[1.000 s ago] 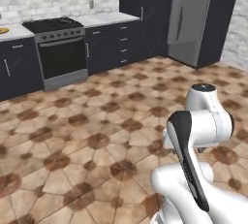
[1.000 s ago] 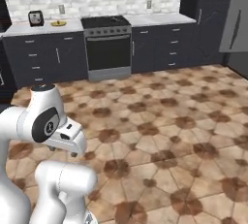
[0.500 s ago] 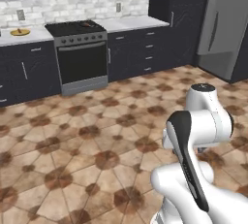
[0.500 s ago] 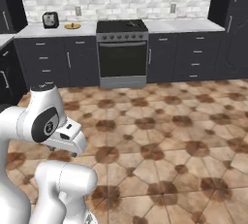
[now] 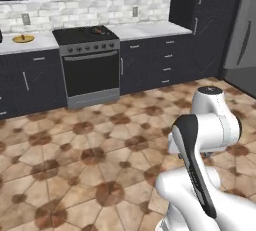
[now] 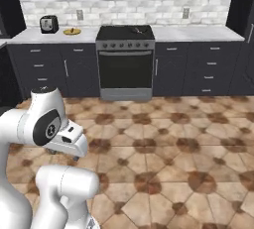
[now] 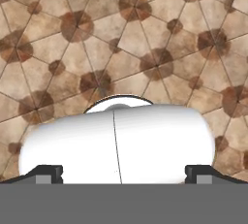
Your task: Place the cold items (potato and bell pepper) from the fridge in one tupperware on the dining counter. Place the warm items (kebab skewer and hot dog) in the stove area in another tupperware.
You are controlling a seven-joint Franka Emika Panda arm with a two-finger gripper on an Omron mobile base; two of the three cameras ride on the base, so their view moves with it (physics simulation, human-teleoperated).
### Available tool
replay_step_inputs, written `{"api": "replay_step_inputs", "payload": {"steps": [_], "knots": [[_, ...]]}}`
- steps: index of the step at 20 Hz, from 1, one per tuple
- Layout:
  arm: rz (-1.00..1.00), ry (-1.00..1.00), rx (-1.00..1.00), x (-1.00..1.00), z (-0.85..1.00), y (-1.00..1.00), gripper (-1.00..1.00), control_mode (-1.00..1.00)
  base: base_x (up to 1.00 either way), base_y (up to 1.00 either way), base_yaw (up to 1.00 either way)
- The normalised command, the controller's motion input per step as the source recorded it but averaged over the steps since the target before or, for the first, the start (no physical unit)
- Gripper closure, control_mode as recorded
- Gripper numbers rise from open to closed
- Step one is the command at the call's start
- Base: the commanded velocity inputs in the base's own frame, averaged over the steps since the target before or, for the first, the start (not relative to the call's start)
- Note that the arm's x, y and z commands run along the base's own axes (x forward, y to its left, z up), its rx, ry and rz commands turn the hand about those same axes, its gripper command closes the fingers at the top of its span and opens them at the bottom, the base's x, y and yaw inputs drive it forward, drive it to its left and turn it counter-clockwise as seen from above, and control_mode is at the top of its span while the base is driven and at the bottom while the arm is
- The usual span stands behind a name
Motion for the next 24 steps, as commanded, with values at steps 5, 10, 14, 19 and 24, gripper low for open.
{"api": "replay_step_inputs", "payload": {"steps": [5, 10, 14, 19, 24], "knots": [[0.00, 0.00, 0.00, 0.00, 0.00, 0.00, -1.00, 1.00, 1.00, -0.34, 0.13], [0.00, 0.00, 0.00, 0.00, 0.00, 0.00, -1.00, 1.00, 1.00, -0.35, 0.17], [0.00, 0.00, 0.00, 0.00, 0.00, 0.00, -1.00, 1.00, 1.00, -0.36, 0.18], [0.00, 0.00, 0.00, 0.00, 0.00, 0.00, -1.00, 1.00, 1.00, -0.44, 0.18], [0.00, 0.00, 0.00, 0.00, 0.00, 0.00, -1.00, 1.00, 1.00, -0.53, 0.18]]}}
